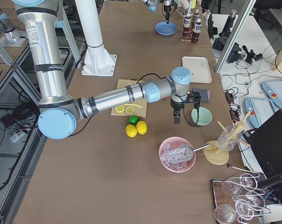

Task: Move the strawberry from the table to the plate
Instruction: 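Slide the blue plate toward table center with left gripper while right arm reaches out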

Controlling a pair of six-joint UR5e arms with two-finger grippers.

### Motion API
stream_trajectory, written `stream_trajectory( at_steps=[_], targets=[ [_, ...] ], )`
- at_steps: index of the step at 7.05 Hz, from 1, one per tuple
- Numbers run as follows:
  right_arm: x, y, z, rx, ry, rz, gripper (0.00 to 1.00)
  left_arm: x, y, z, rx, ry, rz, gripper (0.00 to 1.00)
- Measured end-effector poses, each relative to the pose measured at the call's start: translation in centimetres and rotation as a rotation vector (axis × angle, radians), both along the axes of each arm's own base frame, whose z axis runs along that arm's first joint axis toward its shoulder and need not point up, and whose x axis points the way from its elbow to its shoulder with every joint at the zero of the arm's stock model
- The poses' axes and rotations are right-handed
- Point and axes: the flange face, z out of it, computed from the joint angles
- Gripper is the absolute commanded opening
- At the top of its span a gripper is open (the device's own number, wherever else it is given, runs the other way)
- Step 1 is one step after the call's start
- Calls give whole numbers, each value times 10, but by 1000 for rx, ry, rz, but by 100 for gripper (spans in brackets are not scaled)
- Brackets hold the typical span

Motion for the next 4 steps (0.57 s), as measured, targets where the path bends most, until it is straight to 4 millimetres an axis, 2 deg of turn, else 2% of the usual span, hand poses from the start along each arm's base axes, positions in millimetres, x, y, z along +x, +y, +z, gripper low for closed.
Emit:
stream_trajectory(
  at_steps=[2,4],
  targets=[
    [0,0,2,-4,2,1,100,-1,-25,-48,-61,93,30,0],
    [0,-2,0,0,6,2,100,10,-33,-106,-138,177,29,0]
  ],
)
